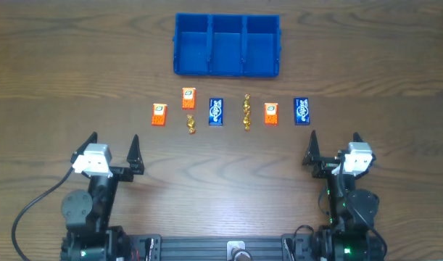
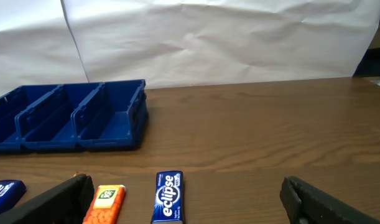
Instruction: Sort Candies Into Trays
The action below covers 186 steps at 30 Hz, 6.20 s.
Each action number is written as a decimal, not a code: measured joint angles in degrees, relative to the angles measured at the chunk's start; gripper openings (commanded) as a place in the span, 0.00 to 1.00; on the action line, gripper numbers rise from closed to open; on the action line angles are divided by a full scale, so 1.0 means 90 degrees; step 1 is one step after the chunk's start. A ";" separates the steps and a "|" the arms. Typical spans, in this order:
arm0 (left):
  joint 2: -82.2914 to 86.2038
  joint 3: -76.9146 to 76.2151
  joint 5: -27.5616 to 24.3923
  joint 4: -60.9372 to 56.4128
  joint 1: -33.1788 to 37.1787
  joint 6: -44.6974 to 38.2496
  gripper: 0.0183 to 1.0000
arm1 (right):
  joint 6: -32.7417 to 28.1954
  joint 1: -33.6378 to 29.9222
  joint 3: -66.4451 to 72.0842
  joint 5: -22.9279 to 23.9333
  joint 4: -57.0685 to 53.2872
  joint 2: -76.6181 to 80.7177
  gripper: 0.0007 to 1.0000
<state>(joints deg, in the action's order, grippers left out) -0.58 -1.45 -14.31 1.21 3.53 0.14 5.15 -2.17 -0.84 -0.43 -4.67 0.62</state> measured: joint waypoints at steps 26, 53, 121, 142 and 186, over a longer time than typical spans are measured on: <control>0.0000 0.0000 -0.0002 0.0000 0.0000 0.0000 1.00 | 0.0000 0.0000 0.0000 0.0000 0.0000 0.0000 1.00; 0.0000 0.0000 -0.0002 0.0000 0.0000 0.0000 1.00 | 0.0000 0.0000 0.0000 0.0000 0.0000 0.0000 1.00; -1.1781 -0.6934 0.1205 0.2880 -0.1707 0.0121 1.00 | 0.0000 0.0000 0.0007 0.0022 0.0005 -0.0005 1.00; -1.1927 -0.6934 0.1275 0.2934 -0.1739 0.0148 0.36 | -0.0002 0.0000 0.0007 0.0022 0.0005 -0.0005 1.00; -1.5086 -1.4547 0.1889 0.5649 -0.2567 0.1180 0.35 | 0.0000 0.0000 0.0007 0.0022 0.0005 -0.0005 1.00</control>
<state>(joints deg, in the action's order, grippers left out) -136.35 -132.38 2.70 52.05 -19.57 10.76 5.15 -2.17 -0.78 -0.23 -4.62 0.58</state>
